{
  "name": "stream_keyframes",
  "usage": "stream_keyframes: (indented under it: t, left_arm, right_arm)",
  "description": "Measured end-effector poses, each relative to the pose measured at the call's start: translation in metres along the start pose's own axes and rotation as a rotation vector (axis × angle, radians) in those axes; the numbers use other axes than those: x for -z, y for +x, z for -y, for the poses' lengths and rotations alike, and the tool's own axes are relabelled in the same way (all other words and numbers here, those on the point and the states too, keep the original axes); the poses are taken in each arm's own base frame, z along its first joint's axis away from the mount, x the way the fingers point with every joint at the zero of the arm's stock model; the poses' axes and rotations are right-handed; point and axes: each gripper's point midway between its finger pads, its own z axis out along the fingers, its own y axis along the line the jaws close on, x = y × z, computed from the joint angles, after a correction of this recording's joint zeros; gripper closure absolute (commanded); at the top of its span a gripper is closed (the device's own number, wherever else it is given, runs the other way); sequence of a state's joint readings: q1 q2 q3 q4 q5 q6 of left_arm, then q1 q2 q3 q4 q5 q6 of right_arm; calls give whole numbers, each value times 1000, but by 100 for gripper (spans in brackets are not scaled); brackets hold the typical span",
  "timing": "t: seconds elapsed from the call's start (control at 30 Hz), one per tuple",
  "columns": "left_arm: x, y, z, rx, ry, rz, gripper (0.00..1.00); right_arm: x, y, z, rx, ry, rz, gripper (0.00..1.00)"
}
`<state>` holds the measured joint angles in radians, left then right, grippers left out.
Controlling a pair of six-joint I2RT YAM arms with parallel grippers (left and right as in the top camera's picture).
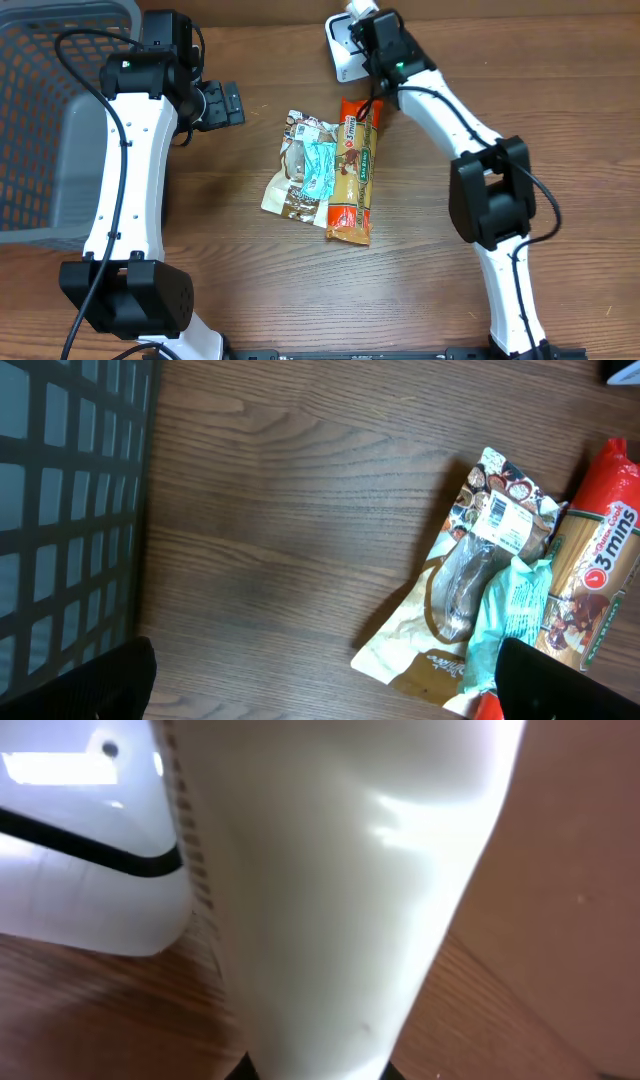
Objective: Scan the item barcode
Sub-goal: 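Carry the white tube to the white scanner and hold it there, then move the white tube to the right table edge and release it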
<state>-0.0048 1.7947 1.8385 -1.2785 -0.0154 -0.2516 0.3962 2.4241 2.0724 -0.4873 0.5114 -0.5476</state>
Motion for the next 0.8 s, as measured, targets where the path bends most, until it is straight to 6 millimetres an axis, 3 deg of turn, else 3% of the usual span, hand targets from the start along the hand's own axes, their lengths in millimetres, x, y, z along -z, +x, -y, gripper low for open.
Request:
stream_keyframes:
  t: [0.23, 0.43, 0.8]
  left_arm:
    - [0, 0, 0, 0, 0, 0, 0]
    - [0, 0, 0, 0, 0, 0, 0]
    - [0, 0, 0, 0, 0, 0, 0]
  right_arm:
    - [-14, 10, -17, 114, 82, -52, 96]
    - [-12, 8, -5, 126, 153, -63, 96]
    - [-11, 14, -4, 152, 166, -91, 97]
